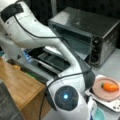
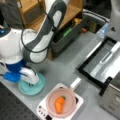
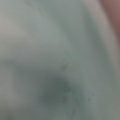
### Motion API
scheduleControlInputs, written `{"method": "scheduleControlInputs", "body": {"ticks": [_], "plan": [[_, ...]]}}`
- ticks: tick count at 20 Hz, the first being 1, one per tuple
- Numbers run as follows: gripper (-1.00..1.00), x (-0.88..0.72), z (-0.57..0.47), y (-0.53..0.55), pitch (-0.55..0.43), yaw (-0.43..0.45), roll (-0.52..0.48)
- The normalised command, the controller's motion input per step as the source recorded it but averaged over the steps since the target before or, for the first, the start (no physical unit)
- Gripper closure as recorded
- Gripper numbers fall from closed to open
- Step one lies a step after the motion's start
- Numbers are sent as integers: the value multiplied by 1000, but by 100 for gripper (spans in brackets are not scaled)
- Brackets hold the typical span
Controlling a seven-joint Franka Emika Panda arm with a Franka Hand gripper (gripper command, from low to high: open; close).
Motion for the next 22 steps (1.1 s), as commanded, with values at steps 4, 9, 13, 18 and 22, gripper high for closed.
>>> {"method": "scheduleControlInputs", "body": {"ticks": [4,9,13,18,22], "plan": [[100,-39,15,33,-22,-97,162],[100,-36,21,64,-13,-90,166],[100,3,13,85,-12,-67,185],[100,-5,27,31,8,-33,239],[100,-17,53,-55,21,-14,284]]}}
